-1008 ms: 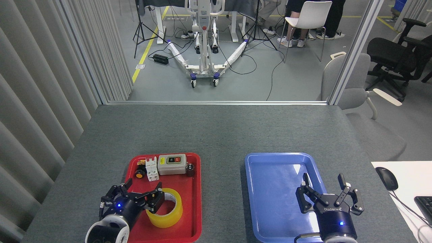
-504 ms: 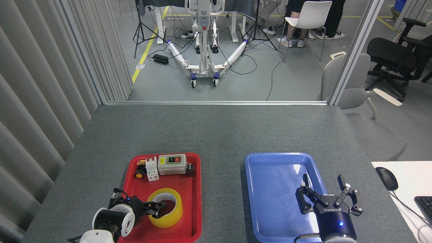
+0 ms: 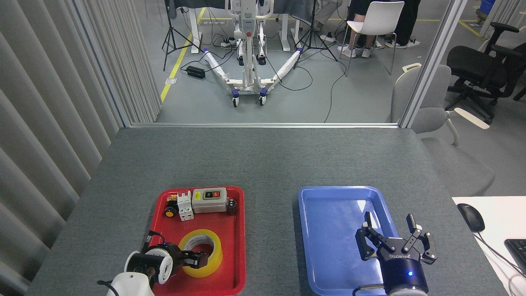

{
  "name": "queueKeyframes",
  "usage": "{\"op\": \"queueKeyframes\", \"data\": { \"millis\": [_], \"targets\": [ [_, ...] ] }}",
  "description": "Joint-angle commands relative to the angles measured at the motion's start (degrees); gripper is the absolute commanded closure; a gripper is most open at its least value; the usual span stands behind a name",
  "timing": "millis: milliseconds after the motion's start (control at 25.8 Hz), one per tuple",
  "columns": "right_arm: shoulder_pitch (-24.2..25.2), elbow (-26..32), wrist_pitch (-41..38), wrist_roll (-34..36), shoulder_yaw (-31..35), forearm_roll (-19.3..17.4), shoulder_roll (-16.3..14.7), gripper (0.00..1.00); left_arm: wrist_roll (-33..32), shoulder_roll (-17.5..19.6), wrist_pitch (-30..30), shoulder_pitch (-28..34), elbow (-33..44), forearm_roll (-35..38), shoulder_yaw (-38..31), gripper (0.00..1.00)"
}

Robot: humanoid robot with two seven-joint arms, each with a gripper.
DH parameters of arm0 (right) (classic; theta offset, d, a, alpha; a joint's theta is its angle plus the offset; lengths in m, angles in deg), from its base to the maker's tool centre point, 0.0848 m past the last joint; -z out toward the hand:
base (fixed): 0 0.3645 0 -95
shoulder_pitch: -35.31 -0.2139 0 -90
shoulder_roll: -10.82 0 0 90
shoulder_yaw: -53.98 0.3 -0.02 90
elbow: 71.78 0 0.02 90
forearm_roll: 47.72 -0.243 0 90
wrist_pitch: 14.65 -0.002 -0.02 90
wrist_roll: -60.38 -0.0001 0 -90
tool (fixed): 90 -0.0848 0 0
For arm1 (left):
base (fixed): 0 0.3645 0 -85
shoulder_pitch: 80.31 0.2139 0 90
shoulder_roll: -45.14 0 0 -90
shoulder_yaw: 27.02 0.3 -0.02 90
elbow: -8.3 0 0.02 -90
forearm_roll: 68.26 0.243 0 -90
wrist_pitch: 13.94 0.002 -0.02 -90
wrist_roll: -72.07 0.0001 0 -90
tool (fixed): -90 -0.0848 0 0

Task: Place and move tape with both arms
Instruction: 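Grasp the yellow tape roll with the left gripper and lift it upright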

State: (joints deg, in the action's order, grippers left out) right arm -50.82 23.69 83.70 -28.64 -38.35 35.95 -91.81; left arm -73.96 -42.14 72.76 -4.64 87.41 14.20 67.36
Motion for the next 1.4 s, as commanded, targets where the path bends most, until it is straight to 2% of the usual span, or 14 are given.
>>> {"op": "queueKeyframes", "data": {
  "millis": [0, 155, 194, 271, 310, 543, 737, 853, 892, 970, 1125, 1202, 1357],
  "targets": [
    [-0.1, 0.0, -0.1, 0.0, -0.2, 0.1, -0.5, 0.0, 0.3, 0.1, 3.5, -0.7, -1.8, 0.0, 1.0, 0.0],
    [-0.1, 0.0, -0.1, 0.0, -0.1, 0.2, -0.6, 0.0, 0.5, 0.2, 4.0, -1.0, -1.9, 0.1, 1.1, 0.0],
    [-0.1, -0.1, -0.1, 0.0, -0.2, 0.2, -0.6, 0.0, 0.6, 0.3, 4.0, -1.1, -2.1, 0.1, 1.2, 0.04],
    [-0.1, -0.1, -0.1, 0.0, -0.2, 0.2, -0.6, 0.0, 0.7, 0.3, 4.0, -1.1, -2.3, 0.2, 1.5, 0.27],
    [-0.1, -0.1, -0.1, 0.0, -0.2, 0.2, -0.6, 0.0, 0.7, 0.3, 4.0, -1.2, -2.5, 0.2, 1.9, 0.34],
    [-0.8, -0.2, -0.1, 0.0, -0.1, 0.2, -0.6, 0.0, 0.7, 0.4, 3.4, -1.5, -2.9, 0.2, 2.9, 0.63],
    [-0.8, -0.3, -0.1, -0.1, -0.1, 0.2, -0.3, 0.0, 0.7, 0.3, 3.4, -1.5, -2.1, 0.1, 2.9, 0.78],
    [-0.4, -0.3, -0.1, -0.1, -0.2, 0.2, -0.4, 0.0, 0.8, -0.1, 4.2, -1.5, 1.5, -2.1, 2.6, 0.93],
    [-0.4, -0.3, -0.2, -0.1, -0.2, 0.2, -0.4, 0.0, 1.0, -0.3, 4.2, -1.4, 2.7, -4.8, 2.0, 0.98],
    [-0.3, -0.5, -0.2, -0.1, -0.2, 0.2, -0.5, 0.0, 1.4, -0.3, 4.6, -1.1, 4.9, -14.4, -0.1, 1.0],
    [-0.2, -1.0, -0.3, -0.1, -0.2, 0.2, -0.6, 0.0, 0.6, -0.1, 5.2, 0.6, 9.6, -39.2, -2.7, 1.0],
    [-0.1, -1.0, -0.4, -0.1, -0.3, 0.2, -0.6, 0.0, -2.3, 0.6, 5.4, 2.1, 13.0, -49.8, -2.7, 1.0],
    [0.0, -1.0, -1.0, -0.1, -0.3, 0.2, -0.6, 0.0, -6.0, 1.2, 5.3, 4.8, 19.0, -76.9, -2.5, 1.0]
  ]
}}
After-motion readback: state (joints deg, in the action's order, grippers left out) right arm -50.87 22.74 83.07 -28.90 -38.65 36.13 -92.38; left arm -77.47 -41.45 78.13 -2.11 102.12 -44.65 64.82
